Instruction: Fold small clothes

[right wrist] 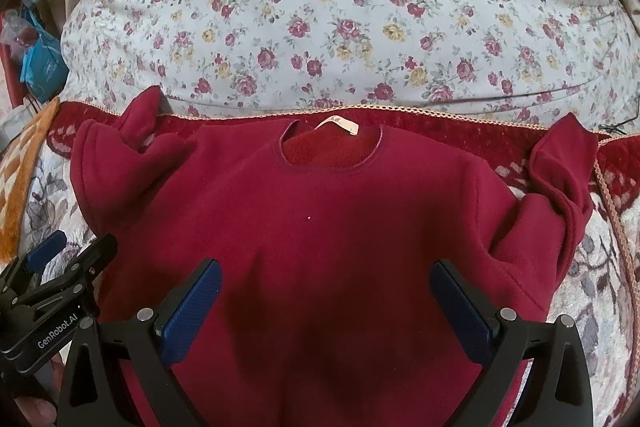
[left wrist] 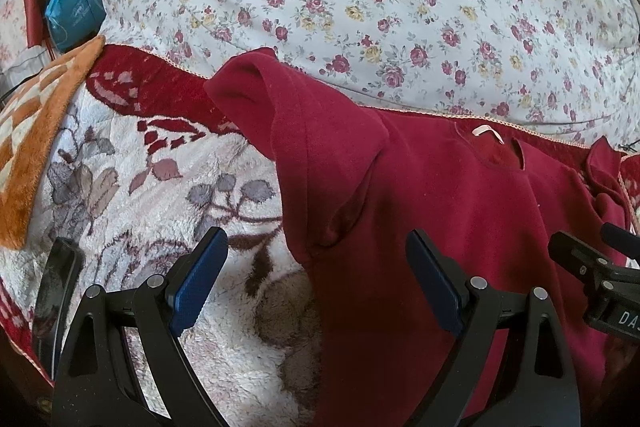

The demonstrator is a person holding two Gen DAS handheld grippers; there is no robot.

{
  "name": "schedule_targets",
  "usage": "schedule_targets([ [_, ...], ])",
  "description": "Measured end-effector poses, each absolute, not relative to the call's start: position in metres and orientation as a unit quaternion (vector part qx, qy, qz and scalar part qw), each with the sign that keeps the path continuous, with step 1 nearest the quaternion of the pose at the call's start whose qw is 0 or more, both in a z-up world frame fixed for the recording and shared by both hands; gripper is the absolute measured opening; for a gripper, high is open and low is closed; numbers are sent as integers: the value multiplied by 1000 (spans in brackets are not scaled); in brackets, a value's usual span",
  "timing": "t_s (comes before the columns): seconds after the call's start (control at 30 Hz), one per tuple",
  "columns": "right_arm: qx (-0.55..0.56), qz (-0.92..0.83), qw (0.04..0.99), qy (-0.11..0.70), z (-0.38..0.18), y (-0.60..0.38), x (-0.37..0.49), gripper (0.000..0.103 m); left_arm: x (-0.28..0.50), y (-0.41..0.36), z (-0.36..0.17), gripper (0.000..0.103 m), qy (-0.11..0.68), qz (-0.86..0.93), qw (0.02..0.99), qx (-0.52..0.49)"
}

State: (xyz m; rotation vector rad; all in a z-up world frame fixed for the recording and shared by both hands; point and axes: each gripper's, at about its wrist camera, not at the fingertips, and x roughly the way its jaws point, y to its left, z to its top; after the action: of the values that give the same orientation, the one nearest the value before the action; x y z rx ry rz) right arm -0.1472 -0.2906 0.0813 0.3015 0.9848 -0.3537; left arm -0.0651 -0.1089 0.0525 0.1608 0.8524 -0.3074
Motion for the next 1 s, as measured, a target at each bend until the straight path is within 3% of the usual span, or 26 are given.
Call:
schedule_targets([
  [0.73, 146, -165, 853, 473, 74, -288, -142, 103, -62, -106, 50, 91, 416, -144, 895, 74],
  [1.0, 144, -115, 874, 450, 78, -273, -121, 101, -39, -61, 58, 91, 418, -86, 903, 38],
])
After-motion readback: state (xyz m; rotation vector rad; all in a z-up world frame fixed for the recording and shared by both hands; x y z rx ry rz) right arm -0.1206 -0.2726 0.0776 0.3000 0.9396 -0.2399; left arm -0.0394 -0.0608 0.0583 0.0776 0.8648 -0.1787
